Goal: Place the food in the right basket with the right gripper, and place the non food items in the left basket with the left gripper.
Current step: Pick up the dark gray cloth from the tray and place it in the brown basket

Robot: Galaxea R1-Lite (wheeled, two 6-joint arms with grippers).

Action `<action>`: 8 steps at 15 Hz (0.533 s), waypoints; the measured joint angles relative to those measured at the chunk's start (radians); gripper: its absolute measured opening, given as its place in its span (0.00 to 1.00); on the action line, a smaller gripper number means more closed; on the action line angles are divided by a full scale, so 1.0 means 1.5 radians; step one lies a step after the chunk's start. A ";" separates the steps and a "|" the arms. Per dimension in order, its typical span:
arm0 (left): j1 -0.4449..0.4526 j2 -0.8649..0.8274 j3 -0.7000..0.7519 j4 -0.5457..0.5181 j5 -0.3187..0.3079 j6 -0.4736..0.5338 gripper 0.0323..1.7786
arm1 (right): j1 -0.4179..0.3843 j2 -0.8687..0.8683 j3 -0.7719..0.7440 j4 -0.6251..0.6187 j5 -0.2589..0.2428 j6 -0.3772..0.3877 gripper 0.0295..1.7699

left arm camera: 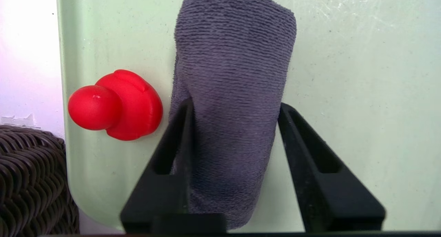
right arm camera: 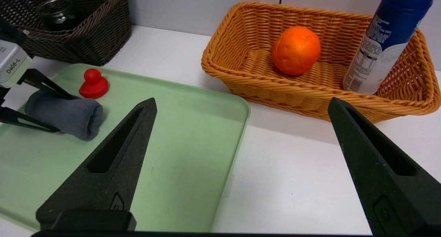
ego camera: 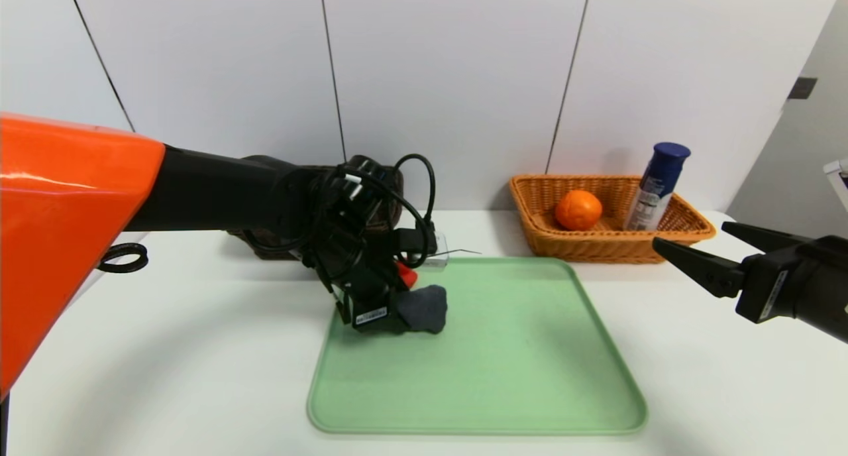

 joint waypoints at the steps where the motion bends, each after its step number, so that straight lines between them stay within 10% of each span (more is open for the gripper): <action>1: 0.000 -0.003 0.003 0.001 0.000 0.000 0.29 | 0.000 0.000 0.000 0.000 0.000 0.000 0.97; 2: 0.000 -0.007 0.007 0.001 0.000 0.000 0.06 | 0.000 0.000 0.000 0.000 0.000 0.000 0.97; 8: 0.000 -0.047 0.015 -0.004 0.002 -0.015 0.06 | 0.000 0.000 0.003 0.000 0.000 0.000 0.97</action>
